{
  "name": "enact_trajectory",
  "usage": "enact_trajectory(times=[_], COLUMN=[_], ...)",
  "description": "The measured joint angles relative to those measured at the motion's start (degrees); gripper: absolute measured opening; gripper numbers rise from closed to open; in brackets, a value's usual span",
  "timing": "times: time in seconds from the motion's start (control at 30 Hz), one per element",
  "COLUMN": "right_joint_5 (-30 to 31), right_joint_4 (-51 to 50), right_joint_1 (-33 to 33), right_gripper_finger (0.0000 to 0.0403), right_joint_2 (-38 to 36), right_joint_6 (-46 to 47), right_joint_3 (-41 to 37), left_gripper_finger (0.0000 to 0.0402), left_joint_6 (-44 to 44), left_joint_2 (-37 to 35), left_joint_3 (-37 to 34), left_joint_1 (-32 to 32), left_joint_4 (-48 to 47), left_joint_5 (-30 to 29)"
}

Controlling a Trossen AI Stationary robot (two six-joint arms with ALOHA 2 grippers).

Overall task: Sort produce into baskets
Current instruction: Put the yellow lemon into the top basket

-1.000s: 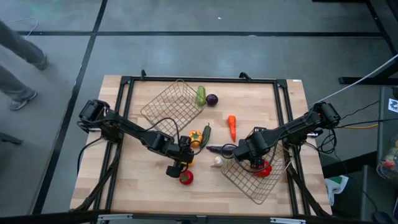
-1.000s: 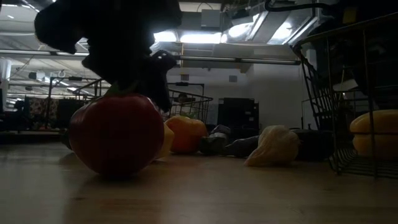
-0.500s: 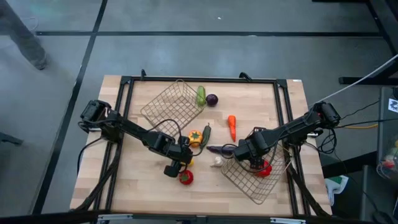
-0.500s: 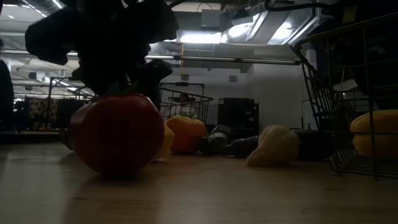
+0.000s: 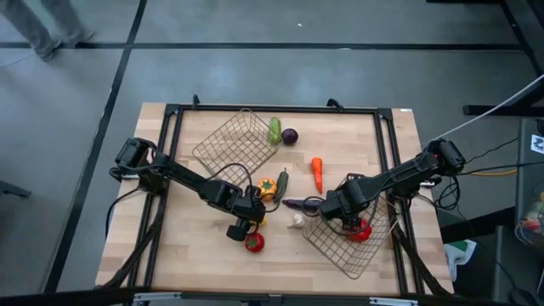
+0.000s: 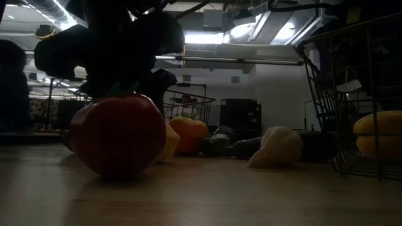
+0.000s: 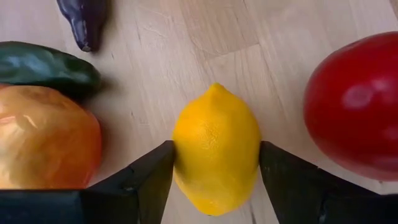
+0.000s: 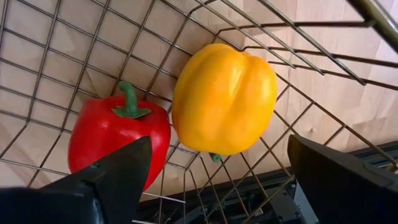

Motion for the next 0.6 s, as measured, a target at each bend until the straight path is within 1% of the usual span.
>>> enact_trajectory(times=[0.17,0.27,0.47,0.6], right_joint_5=[-1.2,-1.5,-0.9,2.2], right_joint_4=[-1.5,-2.0,-1.6,-1.1], right_joint_1=[0.0,0.0,0.0,0.0], right_gripper_finger=[0.0370,0.0370,0.0370,0.0370], right_joint_2=[-0.2,-1.2,-6.7,-10.7], right_joint_6=[-0.2,-0.2,-0.1,0.0], right_joint_3=[0.0,0.0,0.0,0.0], left_gripper_finger=[0.0188,0.0176,0.0180,0.0181], left_joint_6=[-0.1,-0.2,-0.3,-0.2], left_joint_2=[0.0,0.0,0.1,0.4], left_joint_3=[0.0,0.0,0.6,2.4], left_joint_1=[0.0,0.0,0.0,0.3], left_joint_4=[0.0,0.0,-0.2,-0.6], left_joint_5=[0.3,0.3,0.6,0.9])
